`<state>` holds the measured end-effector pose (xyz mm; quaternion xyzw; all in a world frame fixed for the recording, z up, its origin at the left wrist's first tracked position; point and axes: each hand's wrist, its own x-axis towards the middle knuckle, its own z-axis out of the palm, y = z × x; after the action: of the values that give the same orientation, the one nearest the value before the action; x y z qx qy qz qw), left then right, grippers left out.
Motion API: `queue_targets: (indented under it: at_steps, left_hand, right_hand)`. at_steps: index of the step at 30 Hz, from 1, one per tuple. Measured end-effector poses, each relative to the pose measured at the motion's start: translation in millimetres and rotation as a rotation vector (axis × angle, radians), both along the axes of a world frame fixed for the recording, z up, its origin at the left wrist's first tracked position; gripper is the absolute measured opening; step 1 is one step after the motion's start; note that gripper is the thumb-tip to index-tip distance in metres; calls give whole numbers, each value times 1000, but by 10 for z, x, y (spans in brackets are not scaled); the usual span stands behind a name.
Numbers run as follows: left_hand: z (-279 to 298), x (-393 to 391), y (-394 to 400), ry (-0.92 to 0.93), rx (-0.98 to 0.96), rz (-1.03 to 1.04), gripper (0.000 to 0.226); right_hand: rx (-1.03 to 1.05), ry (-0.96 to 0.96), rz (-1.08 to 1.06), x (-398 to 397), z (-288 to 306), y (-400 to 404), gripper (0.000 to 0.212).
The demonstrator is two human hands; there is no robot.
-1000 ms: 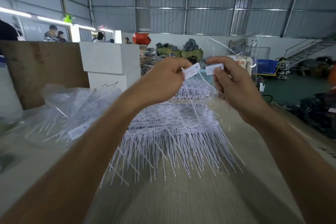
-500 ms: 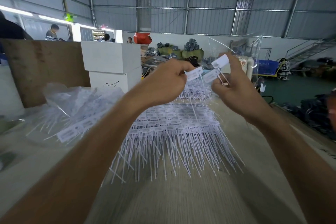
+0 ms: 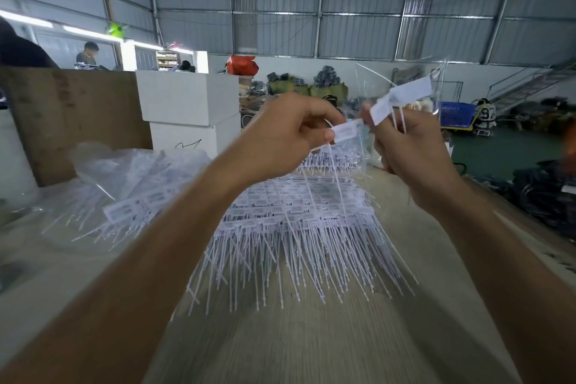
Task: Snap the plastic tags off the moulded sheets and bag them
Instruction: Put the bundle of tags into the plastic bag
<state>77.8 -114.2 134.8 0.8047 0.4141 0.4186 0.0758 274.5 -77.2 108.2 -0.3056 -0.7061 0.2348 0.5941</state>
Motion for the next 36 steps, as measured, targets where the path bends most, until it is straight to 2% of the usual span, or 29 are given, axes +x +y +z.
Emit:
queue_targets:
  at_steps: [1, 4, 6, 9, 16, 19, 22, 24, 27, 31, 33, 35, 36]
  left_hand:
    - [0, -4, 1, -1, 9, -15, 19]
    - [15, -44, -16, -26, 7, -60, 20]
    - [21, -65, -33, -32, -7, -79, 18]
    - [10, -64, -28, -74, -18, -39, 8]
    - [22, 10, 15, -57, 168, 109, 15]
    - [35, 0, -5, -80, 112, 92, 17]
    - [57, -97, -22, -145, -54, 17, 20]
    - [60, -163, -24, -197, -183, -45, 24]
    - [49, -203, -13, -287, -365, -153, 25]
    - [62, -239, 6, -278, -356, -178, 24]
    - [77, -256, 1, -257, -364, -182, 22]
    - [81, -297, -15, -237, -397, -192, 22]
    - [86, -318, -33, -208, -415, -208, 22]
  right_hand:
    - [-28, -4, 53, -5, 9, -13, 21]
    - [-132, -120, 225, 37, -8, -20, 41]
    - [-133, -181, 245, 32, -37, -41, 38]
    - [-150, -117, 279, -4, -37, -51, 38]
    - [-188, -7, 292, -99, -22, -70, 35]
    - [-69, -54, 226, -131, -26, -125, 35]
    - [172, -232, 94, -147, -35, -163, 26]
    - [271, -324, 1, -141, -29, -141, 18]
    - [420, -454, -131, -97, -12, -98, 17]
    - [528, -472, -201, -80, -11, -74, 21]
    - [632, -555, -272, -101, -33, -77, 20]
    - [577, -554, -304, -125, -54, -68, 21]
    - [442, -433, -293, -116, -48, -59, 22]
